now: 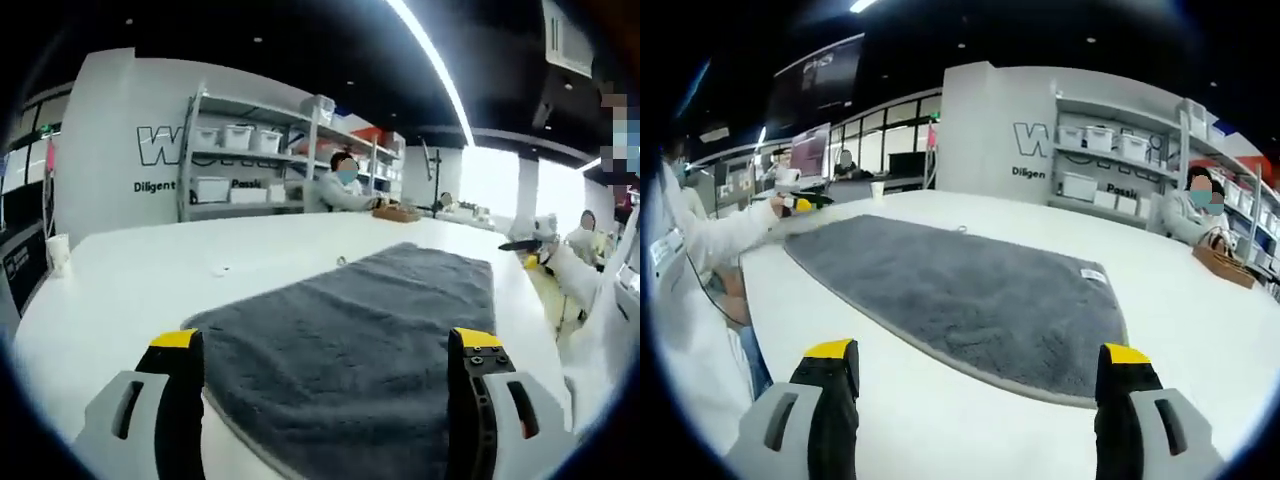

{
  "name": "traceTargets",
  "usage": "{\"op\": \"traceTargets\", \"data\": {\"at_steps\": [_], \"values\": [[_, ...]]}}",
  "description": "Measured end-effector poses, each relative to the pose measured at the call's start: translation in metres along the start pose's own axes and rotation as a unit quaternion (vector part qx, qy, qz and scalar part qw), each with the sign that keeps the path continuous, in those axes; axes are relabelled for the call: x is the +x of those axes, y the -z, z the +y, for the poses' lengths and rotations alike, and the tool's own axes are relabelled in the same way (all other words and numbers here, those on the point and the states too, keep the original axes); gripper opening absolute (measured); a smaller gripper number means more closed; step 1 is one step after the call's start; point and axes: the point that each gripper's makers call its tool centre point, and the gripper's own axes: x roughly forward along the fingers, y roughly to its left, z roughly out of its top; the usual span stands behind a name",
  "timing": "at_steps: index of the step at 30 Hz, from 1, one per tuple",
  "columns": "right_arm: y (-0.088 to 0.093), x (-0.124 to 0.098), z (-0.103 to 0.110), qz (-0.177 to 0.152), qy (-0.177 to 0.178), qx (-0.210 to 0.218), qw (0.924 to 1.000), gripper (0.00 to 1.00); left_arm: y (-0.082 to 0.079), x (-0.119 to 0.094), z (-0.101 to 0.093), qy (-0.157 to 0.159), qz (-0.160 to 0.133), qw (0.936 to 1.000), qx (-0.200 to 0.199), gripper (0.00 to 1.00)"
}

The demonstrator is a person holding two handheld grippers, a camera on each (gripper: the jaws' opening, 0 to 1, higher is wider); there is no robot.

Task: Open the folded towel by lifting each exposed corner and separating the folded layers until the towel lies flat within the target outline without major curled edges

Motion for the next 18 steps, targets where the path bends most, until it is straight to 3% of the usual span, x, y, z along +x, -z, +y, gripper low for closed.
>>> {"op": "traceTargets", "data": {"at_steps": [9,18], "values": [[0.0,0.017,-0.001,0.004,-0.019,-0.014,0.9997,0.99,0.009,-0.052,-0.055,0.01,-0.002,0.9999,0.003,1.0],[-0.015,0.051,-0.024,0.003,-0.043,-0.038,0.9983,0.99,0.01,-0.085,-0.082,-0.005,-0.01,0.9999,0.005,1.0]]}}
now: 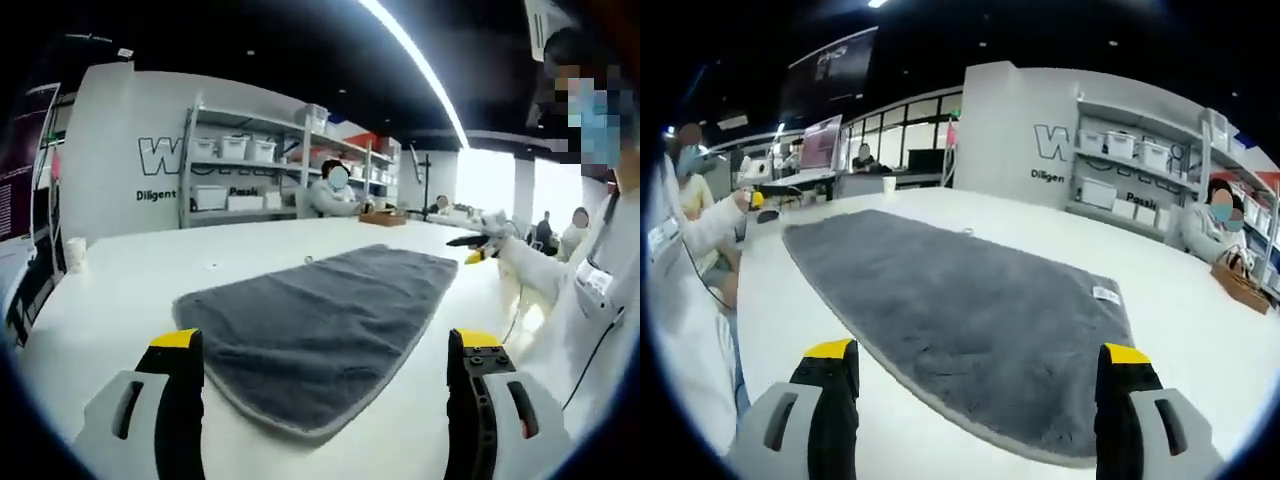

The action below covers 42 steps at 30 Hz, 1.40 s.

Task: Open the folded towel by lifting each exposed corner and separating the folded layers until the towel lies flat within the target outline without major curled edges

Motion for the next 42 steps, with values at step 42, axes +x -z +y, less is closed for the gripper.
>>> {"op": "traceTargets", "data": {"at_steps": [42], "values": [[-0.003,0.196,-0.147,0.057,0.026,0.093,0.9936,0.99,0.016,0.008,-0.015,-0.024,0.042,0.9988,-0.002,1.0]]}}
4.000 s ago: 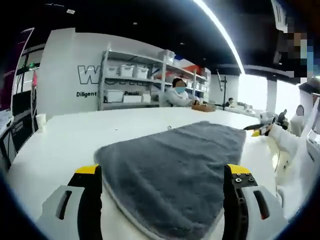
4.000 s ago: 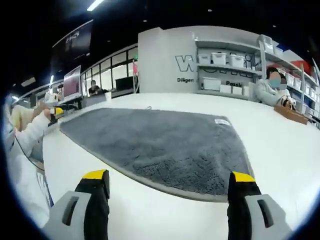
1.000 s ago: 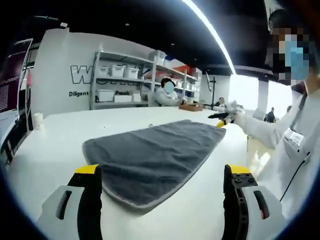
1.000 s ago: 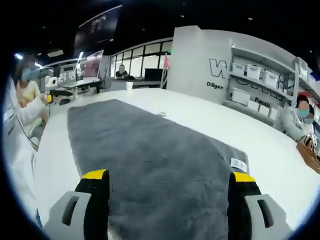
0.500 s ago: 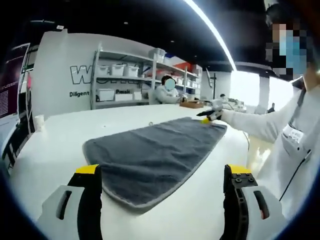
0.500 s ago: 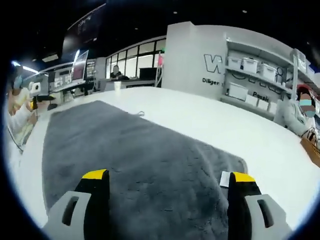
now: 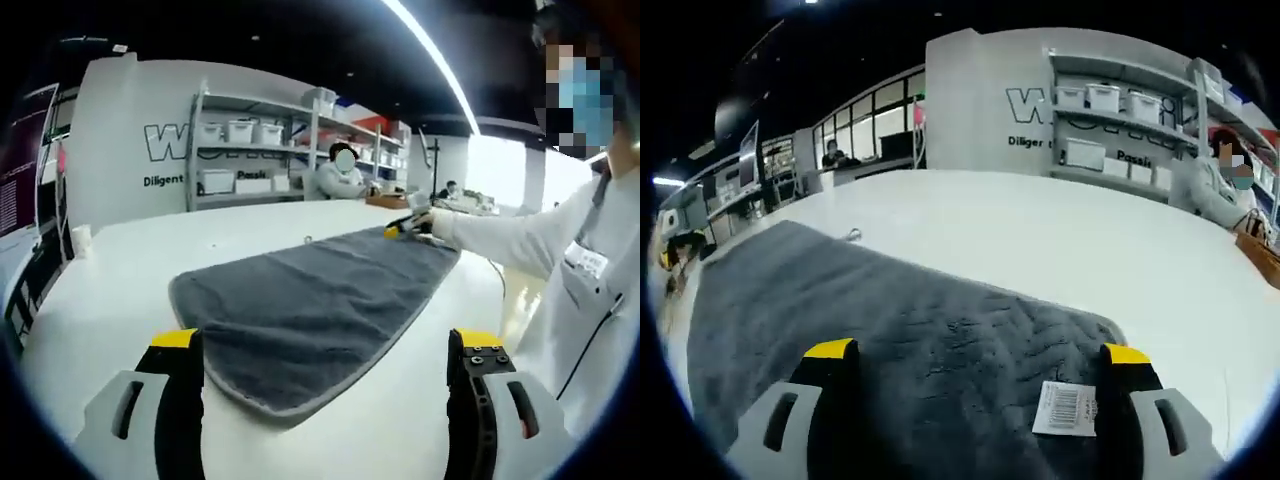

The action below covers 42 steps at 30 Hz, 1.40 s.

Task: Open the folded towel by lifting each exposed corner and separating the folded layers until the towel lies flat within the target outline without major curled edges

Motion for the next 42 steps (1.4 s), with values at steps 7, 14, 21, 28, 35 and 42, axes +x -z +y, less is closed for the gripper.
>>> {"op": "traceTargets", "data": {"at_steps": [7,14,21,28,35,42], "values": [[-0.01,0.012,-0.024,-0.008,0.012,0.022,0.9996,0.99,0.002,0.008,0.004,-0.002,0.011,0.9999,-0.001,1.0],[-0.012,-0.001,-0.018,-0.005,0.004,0.003,1.0,0.99,-0.001,0.013,0.007,0.0,0.009,0.9999,-0.006,1.0],[-0.023,-0.067,0.01,-0.036,-0.018,-0.065,0.9971,0.99,-0.001,0.007,0.01,-0.01,0.001,0.9999,-0.012,1.0],[-0.003,-0.167,0.049,-0.043,-0.027,-0.115,0.992,0.99,0.002,0.0,0.02,-0.023,0.001,0.9997,-0.001,1.0],[0.025,-0.241,0.074,-0.053,0.002,-0.118,0.9916,0.99,0.005,0.002,0.02,-0.018,0.005,0.9998,0.0,1.0],[0.064,-0.277,0.084,-0.018,0.034,-0.118,0.9923,1.0,0.015,-0.005,0.017,-0.024,0.027,0.9993,0.008,1.0]]}}
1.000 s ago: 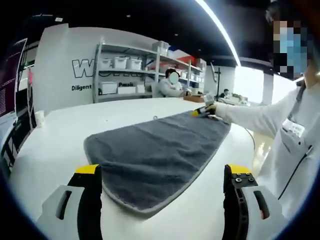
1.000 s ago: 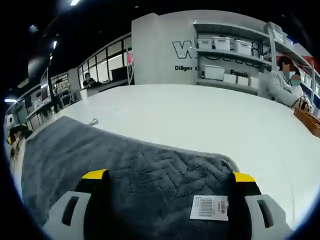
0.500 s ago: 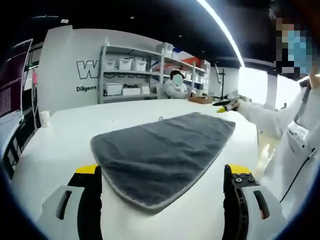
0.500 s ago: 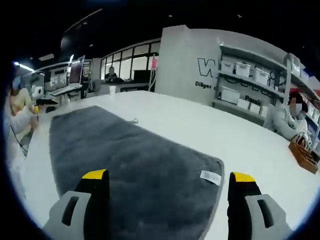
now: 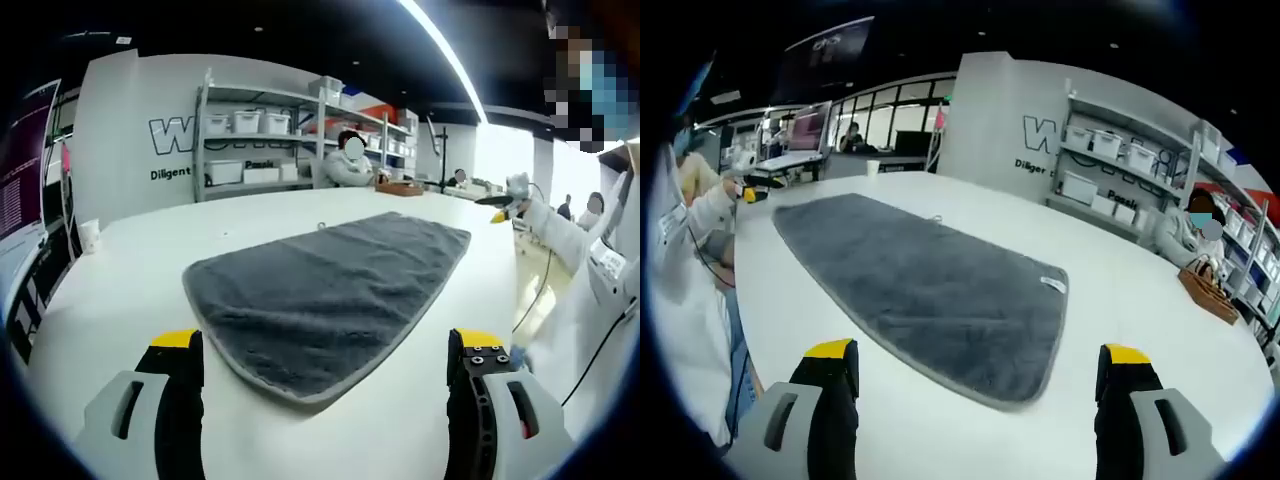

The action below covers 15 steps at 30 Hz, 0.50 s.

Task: Open the folded towel by lifting each exposed corner and separating the folded layers until the towel lies flat within the target outline without major curled edges

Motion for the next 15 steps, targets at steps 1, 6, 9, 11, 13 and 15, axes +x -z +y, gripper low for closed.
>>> {"op": "traceTargets", "data": {"at_steps": [1,6,9,11,13,15], "values": [[0.006,-0.005,0.001,0.009,0.004,0.001,0.9999,1.0,0.002,-0.003,0.0,-0.005,0.005,1.0,0.004,1.0],[0.019,-0.014,0.003,0.036,0.01,0.002,0.9993,0.99,0.005,-0.013,0.003,-0.011,0.014,0.9998,0.001,1.0],[0.02,-0.015,-0.001,0.042,0.014,0.0,0.999,0.99,0.008,-0.016,0.005,-0.014,0.02,0.9997,0.0,1.0],[0.019,-0.015,-0.002,0.044,0.014,0.001,0.999,0.99,0.009,-0.018,0.005,-0.016,0.021,0.9997,-0.001,1.0],[0.017,-0.012,-0.001,0.042,0.012,-0.001,0.999,0.99,0.009,-0.02,0.006,-0.018,0.02,0.9996,-0.002,1.0],[0.016,-0.01,0.001,0.043,0.009,-0.003,0.999,0.99,0.01,-0.021,0.007,-0.02,0.02,0.9996,-0.003,1.0]]}}
